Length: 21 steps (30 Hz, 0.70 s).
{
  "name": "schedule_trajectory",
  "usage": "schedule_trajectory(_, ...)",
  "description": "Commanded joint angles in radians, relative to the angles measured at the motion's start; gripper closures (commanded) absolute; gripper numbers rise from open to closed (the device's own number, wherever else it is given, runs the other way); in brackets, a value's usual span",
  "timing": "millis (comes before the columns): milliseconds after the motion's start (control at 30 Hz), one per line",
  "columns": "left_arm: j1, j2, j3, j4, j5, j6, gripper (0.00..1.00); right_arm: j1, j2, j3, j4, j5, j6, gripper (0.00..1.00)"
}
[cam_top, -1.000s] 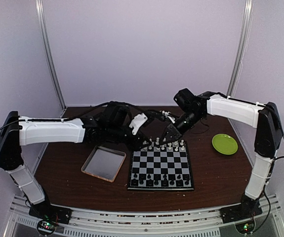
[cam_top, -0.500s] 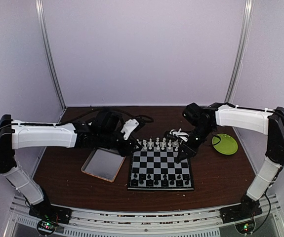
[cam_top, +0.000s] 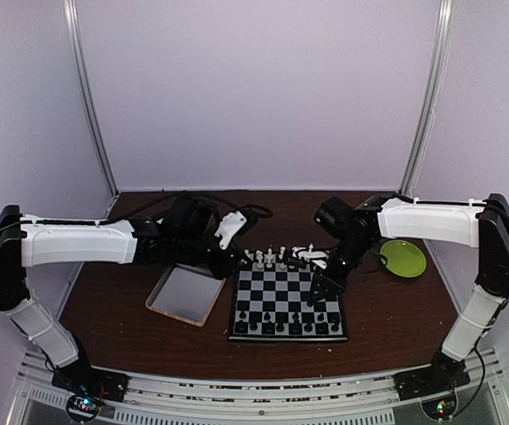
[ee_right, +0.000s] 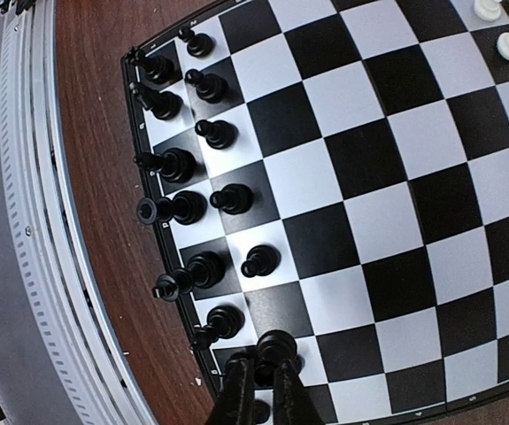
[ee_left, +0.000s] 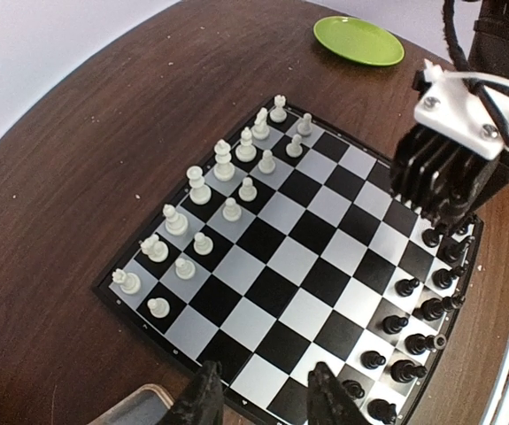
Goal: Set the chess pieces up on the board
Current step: Place the pawn at c7.
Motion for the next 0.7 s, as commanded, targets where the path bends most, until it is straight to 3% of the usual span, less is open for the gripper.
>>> schedule_trajectory(0,0.007,-0.038,-0.014,0.004,-0.01,-0.011,0.66,0.029,0.015,-0.031,0.033,0.014,0.005,0.91)
schedule_trajectory(667,0.011,-0.04,-0.015,0.001,-0.013,-0.009,0.66,0.046,0.081,-0.04,0.05,0.028,-0.01,0.91)
